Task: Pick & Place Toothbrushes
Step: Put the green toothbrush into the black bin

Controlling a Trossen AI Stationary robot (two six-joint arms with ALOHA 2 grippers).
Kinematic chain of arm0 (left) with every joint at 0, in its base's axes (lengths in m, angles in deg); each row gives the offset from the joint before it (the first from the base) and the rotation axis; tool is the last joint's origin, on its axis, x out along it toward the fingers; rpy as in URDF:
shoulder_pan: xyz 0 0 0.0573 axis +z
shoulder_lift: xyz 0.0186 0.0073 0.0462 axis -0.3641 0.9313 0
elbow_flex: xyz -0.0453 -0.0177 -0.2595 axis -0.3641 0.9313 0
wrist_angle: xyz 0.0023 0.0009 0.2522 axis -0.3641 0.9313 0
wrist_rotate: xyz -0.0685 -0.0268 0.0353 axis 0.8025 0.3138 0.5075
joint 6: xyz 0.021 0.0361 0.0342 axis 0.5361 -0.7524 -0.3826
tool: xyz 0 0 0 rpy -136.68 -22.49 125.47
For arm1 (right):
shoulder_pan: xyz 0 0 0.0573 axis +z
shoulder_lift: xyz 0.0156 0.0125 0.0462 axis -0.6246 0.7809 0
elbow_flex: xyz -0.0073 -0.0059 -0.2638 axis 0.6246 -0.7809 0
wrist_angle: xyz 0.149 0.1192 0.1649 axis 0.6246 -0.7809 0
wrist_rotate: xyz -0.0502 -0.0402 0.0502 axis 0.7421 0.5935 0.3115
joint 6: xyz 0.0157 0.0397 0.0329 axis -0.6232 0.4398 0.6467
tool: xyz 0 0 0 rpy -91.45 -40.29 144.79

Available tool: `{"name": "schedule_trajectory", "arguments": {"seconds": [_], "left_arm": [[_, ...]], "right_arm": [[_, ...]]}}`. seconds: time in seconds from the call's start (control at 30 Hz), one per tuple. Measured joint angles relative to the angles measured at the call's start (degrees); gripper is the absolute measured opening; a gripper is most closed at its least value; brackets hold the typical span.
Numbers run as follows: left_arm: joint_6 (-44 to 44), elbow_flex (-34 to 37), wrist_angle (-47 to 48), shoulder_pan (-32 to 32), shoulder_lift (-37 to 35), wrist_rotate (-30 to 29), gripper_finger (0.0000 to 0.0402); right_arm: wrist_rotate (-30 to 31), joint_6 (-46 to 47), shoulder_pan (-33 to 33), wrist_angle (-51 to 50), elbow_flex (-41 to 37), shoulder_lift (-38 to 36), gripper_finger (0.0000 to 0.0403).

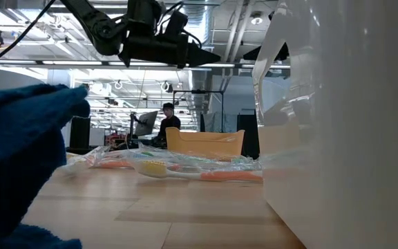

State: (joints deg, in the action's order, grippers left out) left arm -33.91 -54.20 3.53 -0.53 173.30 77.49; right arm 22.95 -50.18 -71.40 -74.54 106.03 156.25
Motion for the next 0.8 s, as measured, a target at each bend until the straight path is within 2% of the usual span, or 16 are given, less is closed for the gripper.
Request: {"name": "schedule_trajectory", "arguments": {"seconds": [0.43, 0.8], "left_arm": [[-0.1, 0.0, -0.3, -0.6, 0.0, 0.0, 0.0001], [0.0, 0.0, -0.2, -0.6, 0.0, 0.0, 0.0001]], "right_arm": [[-0.1, -1.4, 6.4, 0.6, 0.0, 0.0, 0.0001], [0.0, -1.5, 7.3, 0.6, 0.0, 0.0, 0.0001]]}}
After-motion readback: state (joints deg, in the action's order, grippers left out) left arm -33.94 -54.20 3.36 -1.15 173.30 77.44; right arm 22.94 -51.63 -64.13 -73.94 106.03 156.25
